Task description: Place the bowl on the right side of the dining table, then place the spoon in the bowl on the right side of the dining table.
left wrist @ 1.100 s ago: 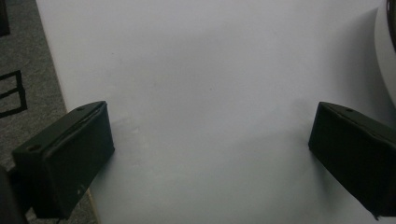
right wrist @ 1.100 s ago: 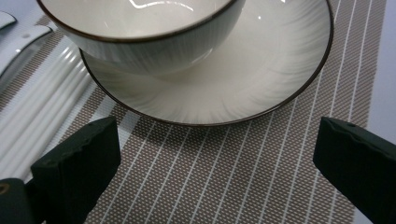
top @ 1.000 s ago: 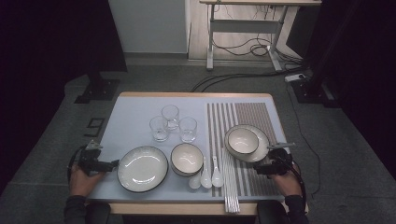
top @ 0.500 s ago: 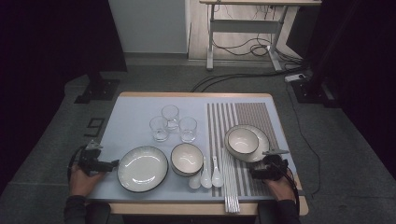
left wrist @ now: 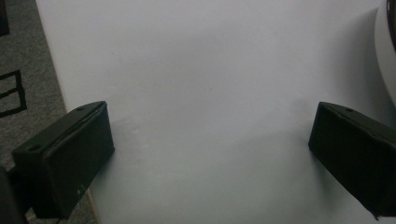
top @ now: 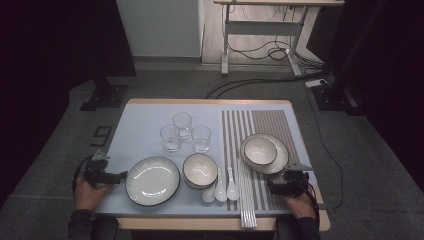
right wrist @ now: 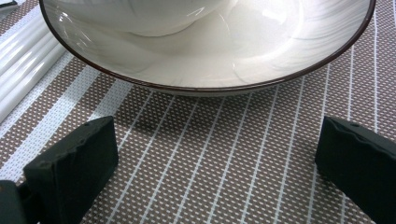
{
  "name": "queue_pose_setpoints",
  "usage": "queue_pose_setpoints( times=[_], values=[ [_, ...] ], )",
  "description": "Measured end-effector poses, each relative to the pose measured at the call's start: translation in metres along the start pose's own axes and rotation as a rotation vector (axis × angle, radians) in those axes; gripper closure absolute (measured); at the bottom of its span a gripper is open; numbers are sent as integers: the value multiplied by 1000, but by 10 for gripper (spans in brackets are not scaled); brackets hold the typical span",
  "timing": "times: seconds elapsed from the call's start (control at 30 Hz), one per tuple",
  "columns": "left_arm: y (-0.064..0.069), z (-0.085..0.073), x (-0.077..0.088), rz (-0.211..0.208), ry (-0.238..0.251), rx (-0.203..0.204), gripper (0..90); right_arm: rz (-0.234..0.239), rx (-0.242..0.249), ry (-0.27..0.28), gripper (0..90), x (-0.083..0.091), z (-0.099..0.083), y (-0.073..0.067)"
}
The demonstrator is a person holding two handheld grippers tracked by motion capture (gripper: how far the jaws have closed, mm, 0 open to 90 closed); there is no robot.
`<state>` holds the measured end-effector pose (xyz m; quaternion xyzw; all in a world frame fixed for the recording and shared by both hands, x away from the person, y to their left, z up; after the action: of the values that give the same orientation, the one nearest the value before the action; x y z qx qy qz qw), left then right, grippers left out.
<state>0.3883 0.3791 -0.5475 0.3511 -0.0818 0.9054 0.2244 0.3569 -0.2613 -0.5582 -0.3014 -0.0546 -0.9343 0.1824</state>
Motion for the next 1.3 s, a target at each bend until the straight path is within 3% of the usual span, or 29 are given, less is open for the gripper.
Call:
queue_pose_setpoints(
  times=[0.63, 0.9, 1.3],
  values=[
    [0, 0, 0, 0, 0, 0, 0, -12, -7, -3, 0, 1, 0, -1],
    [0, 0, 0, 0, 0, 0, 0, -4, 1, -31, 1, 2, 1, -1],
    [0, 0, 0, 0, 0, 0, 0, 41, 13, -45, 128, 15, 3, -6]
  ],
)
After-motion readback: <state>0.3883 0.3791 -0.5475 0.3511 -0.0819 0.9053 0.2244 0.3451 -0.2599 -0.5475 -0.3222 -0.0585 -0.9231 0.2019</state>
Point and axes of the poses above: each handheld gripper's, and its own axes: x roughly backward along the jaws, z roughly out of its top, y roughly to its right, the point moved 3 cm from there along -x, roughly forward along the jaws, and after that the axes turned 8 degrees about y, right-handed, at the moved point
